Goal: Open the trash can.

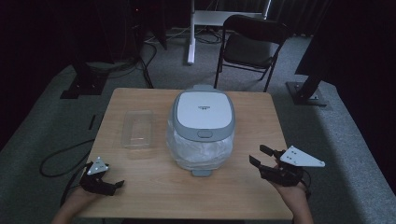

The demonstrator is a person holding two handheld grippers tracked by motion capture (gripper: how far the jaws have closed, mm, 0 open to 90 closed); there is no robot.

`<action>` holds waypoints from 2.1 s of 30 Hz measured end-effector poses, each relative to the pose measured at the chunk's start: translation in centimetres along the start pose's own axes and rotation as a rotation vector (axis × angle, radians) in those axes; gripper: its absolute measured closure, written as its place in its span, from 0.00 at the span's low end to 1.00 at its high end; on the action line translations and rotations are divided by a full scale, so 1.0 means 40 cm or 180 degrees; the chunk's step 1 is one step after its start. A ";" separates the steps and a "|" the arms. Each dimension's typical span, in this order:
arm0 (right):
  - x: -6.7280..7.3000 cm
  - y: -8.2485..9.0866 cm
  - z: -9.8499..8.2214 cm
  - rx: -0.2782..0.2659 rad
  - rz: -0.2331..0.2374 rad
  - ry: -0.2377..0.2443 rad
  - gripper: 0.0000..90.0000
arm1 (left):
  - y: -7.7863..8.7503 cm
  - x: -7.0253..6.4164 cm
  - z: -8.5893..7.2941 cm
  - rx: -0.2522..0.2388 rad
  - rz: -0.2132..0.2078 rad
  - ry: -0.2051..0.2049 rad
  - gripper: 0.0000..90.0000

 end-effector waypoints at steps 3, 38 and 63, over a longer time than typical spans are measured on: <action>0.010 0.008 0.028 -0.0109 0.0080 0.0036 0.47 | 0.000 0.000 0.000 0.0000 0.0000 0.0002 0.01; 0.041 -0.085 0.197 -0.0600 0.0656 0.0393 0.93 | 0.000 -0.001 0.000 0.0006 0.0004 0.0010 0.01; 0.072 -0.229 0.229 -0.0442 0.1000 0.0478 1.00 | 0.000 -0.001 0.000 0.0006 0.0003 0.0011 0.01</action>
Point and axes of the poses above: each handheld gripper's, and its own axes: y roughly backward along the jaws, z roughly out of its top, x roughly to its left, the point moved 2 cm from there along -y, roughly forward along the jaws, and after that the axes turned 15 degrees about z, right-handed, at the moved point
